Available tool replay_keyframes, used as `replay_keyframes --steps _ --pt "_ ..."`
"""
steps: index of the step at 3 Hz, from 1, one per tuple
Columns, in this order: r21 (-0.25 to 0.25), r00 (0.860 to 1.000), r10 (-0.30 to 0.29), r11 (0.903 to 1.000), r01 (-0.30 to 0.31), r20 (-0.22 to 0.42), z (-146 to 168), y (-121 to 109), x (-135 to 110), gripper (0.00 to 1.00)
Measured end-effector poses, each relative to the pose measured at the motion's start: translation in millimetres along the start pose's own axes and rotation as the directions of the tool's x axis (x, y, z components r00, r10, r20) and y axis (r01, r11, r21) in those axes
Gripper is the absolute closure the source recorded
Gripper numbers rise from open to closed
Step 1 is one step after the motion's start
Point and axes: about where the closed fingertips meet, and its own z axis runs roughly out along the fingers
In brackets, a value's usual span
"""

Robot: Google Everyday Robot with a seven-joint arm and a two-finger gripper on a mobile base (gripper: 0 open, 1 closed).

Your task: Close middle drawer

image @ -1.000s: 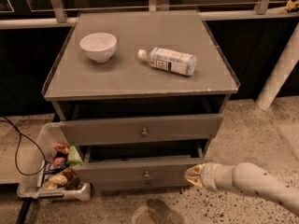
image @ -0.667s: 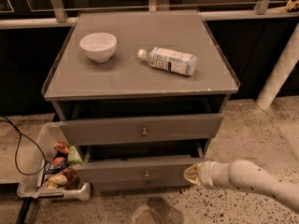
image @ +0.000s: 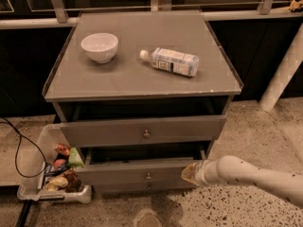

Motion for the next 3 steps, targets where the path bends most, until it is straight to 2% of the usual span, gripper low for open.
replay_keyframes --steps 1,3 --pt "-0.006 1.0 -0.003 1.0 0.003 -0.002 2.7 0.4 -1.2 0.81" --pt "-0.006 1.0 -0.003 1.0 0.003 -0.002 2.7 0.4 -1.3 0.35"
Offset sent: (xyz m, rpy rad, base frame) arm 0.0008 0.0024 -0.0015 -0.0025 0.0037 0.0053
